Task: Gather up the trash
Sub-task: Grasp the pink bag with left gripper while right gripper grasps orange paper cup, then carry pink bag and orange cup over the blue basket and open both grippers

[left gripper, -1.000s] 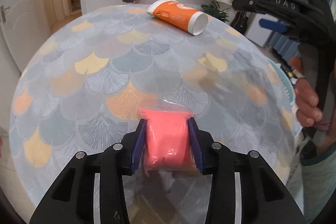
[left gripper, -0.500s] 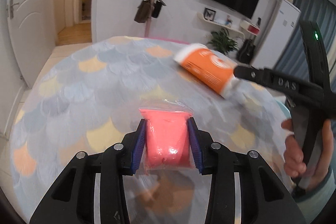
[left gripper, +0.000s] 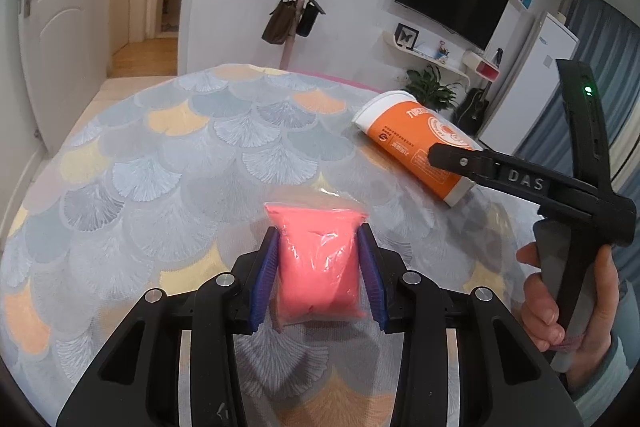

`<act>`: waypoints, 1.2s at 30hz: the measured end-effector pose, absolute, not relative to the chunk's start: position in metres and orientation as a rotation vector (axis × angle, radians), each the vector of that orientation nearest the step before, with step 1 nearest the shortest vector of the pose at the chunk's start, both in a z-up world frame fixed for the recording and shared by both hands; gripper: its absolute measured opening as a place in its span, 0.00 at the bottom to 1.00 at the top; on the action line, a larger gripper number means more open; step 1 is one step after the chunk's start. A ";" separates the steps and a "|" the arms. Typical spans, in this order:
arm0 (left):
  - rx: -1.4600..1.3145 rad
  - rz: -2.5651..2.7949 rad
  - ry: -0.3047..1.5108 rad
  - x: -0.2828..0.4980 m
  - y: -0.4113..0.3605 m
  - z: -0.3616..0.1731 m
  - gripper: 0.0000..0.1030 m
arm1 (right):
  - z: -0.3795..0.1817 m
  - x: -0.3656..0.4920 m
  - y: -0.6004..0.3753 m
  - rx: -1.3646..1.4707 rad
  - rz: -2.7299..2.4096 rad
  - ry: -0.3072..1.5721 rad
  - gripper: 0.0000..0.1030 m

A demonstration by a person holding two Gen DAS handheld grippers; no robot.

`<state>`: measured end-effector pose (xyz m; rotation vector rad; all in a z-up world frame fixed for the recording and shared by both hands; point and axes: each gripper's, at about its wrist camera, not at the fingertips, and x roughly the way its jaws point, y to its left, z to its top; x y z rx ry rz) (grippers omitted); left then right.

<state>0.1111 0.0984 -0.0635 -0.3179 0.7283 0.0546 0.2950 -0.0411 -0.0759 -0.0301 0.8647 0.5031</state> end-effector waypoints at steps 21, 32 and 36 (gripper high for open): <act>-0.312 0.064 0.729 0.111 0.097 -0.064 0.37 | -0.064 0.270 -0.029 -0.119 0.540 0.756 0.60; -0.283 -0.024 0.695 0.110 0.069 -0.030 0.37 | -0.028 0.234 -0.089 -0.018 0.477 0.660 0.60; -0.245 -0.095 0.674 0.117 0.039 -0.011 0.37 | -0.011 0.214 -0.124 0.000 0.381 0.610 0.60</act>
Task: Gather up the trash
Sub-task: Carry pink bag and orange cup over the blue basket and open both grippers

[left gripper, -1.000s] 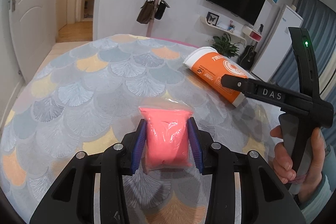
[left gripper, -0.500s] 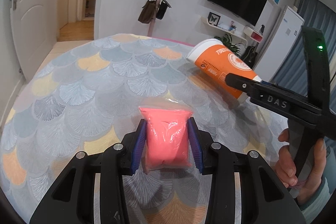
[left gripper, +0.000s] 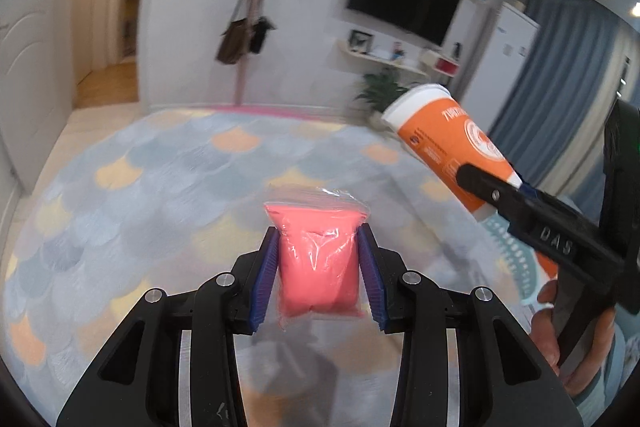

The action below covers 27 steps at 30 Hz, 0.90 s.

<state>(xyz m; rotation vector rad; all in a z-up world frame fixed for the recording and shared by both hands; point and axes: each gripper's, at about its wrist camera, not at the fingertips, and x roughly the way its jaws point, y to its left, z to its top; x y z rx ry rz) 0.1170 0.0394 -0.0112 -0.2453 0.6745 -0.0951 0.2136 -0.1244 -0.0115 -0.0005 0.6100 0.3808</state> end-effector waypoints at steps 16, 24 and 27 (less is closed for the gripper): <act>-0.120 -0.426 0.743 0.191 -0.143 0.002 0.37 | -0.013 0.186 -0.319 0.214 0.007 0.592 0.60; -0.118 -0.555 0.900 0.240 -0.216 -0.041 0.37 | -0.067 0.206 -0.400 0.375 -0.136 0.733 0.60; -0.111 -0.567 0.944 0.255 -0.235 -0.057 0.37 | -0.088 0.211 -0.418 0.407 -0.174 0.783 0.60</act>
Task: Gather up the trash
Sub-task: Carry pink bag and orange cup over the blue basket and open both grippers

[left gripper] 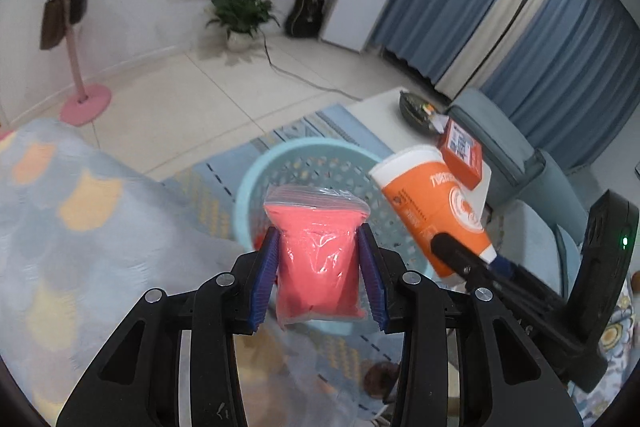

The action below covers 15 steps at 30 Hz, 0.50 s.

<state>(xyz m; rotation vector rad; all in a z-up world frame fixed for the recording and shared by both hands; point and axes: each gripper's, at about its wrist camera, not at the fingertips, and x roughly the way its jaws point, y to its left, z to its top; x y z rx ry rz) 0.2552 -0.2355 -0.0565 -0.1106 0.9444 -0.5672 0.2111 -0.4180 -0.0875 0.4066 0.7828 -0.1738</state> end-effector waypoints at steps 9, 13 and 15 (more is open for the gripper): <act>-0.004 -0.574 0.951 0.267 -0.271 -0.078 0.66 | -0.123 0.218 -0.443 0.457 -0.217 0.859 0.61; -0.011 -0.586 0.954 0.264 -0.264 -0.075 0.67 | -0.124 0.217 -0.441 0.452 -0.215 0.866 0.61; -0.022 -0.584 0.946 0.262 -0.259 -0.072 0.67 | -0.121 0.215 -0.439 0.453 -0.207 0.863 0.61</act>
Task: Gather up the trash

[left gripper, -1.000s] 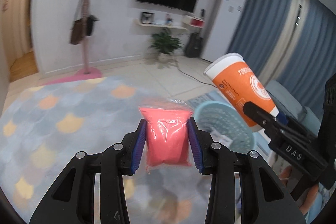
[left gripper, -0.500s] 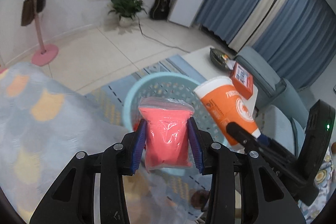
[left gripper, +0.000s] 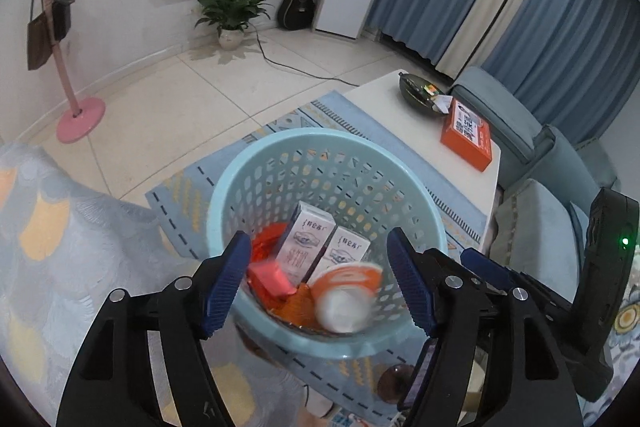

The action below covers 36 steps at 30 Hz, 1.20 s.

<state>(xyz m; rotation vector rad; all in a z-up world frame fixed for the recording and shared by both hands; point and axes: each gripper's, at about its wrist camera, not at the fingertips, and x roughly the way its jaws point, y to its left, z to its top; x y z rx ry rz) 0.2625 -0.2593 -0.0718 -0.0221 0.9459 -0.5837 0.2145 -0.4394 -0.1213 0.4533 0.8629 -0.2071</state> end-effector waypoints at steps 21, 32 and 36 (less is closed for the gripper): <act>-0.159 -0.532 0.709 0.142 -0.103 0.004 0.91 | -0.028 0.150 -0.287 0.216 0.005 0.727 0.70; -0.122 -0.216 0.527 0.089 -0.032 -0.017 0.92 | -0.008 0.093 -0.227 0.112 -0.018 0.513 0.79; -0.138 -0.168 0.456 0.080 -0.027 -0.021 0.92 | -0.010 0.080 -0.216 0.077 -0.025 0.442 0.79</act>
